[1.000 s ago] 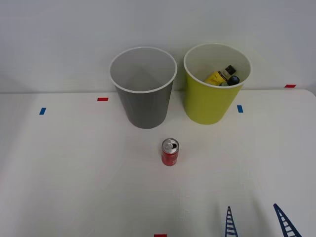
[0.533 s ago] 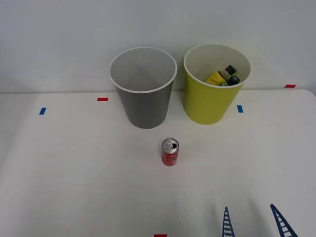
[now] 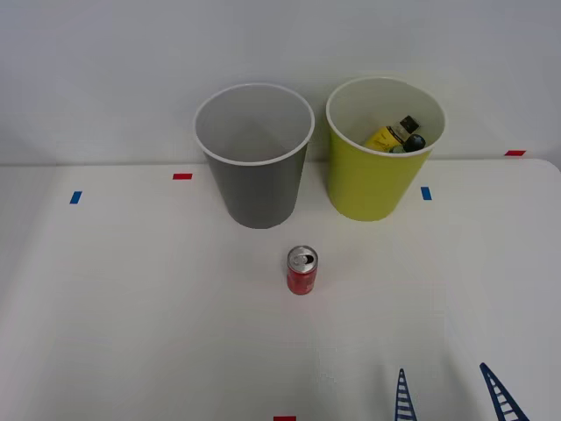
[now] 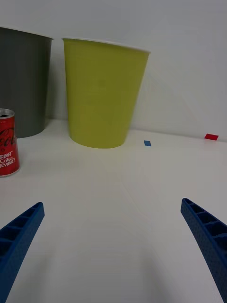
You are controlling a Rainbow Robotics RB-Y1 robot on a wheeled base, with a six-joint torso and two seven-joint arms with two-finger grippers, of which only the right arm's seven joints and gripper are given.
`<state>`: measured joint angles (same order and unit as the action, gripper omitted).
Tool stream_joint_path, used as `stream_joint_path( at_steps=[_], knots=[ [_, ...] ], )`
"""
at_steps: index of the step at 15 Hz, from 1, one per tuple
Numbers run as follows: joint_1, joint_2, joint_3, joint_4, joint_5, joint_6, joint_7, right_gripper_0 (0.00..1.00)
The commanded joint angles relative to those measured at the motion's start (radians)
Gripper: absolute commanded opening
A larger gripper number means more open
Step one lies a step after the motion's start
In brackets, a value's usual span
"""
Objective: Put cans in the gray bin, plastic bottles in the light green bin
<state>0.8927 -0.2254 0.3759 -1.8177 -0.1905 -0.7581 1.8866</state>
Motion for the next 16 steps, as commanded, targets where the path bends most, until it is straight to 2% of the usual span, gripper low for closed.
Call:
stream_joint_path(
  at_steps=[1,16],
  knots=[
    [0.000,0.000,0.000,0.000,0.000,0.000,0.000,1.00],
    [0.000,0.000,0.000,0.000,0.000,0.000,0.000,1.00]
  ],
)
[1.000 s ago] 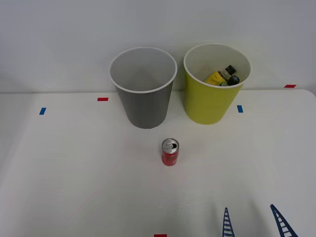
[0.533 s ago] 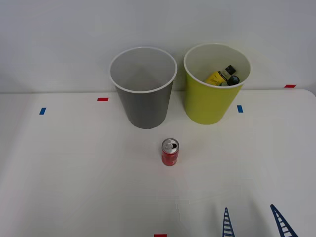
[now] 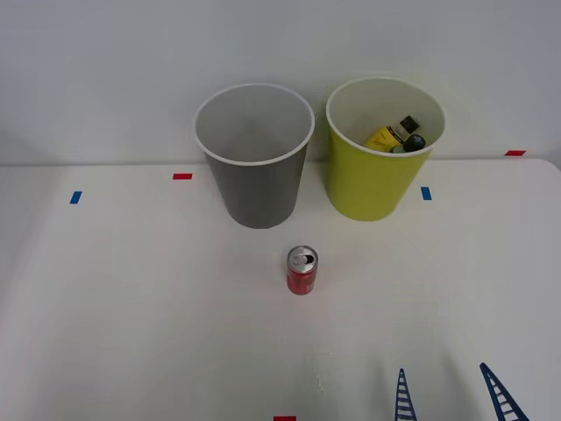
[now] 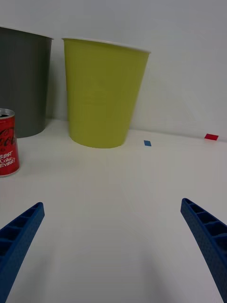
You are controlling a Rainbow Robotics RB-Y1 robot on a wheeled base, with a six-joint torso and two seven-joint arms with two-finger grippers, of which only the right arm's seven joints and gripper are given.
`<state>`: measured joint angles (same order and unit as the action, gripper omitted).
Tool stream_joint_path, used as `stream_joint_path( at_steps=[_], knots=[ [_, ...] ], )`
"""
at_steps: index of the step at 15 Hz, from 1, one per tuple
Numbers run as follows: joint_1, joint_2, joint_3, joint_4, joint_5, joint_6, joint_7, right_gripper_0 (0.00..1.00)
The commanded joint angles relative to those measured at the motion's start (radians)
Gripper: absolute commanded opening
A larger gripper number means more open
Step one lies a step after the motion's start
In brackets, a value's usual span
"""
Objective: Put cans in the gray bin, plastic bottles in the light green bin
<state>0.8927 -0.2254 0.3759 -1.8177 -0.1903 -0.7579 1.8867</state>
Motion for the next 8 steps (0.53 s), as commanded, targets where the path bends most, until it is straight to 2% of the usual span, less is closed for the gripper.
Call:
stream_joint_path(
  at_steps=[1,8],
  knots=[
    [0.000,0.000,0.000,0.000,0.000,0.000,0.000,1.00],
    [0.000,0.000,0.000,0.000,0.000,0.000,0.000,1.00]
  ],
)
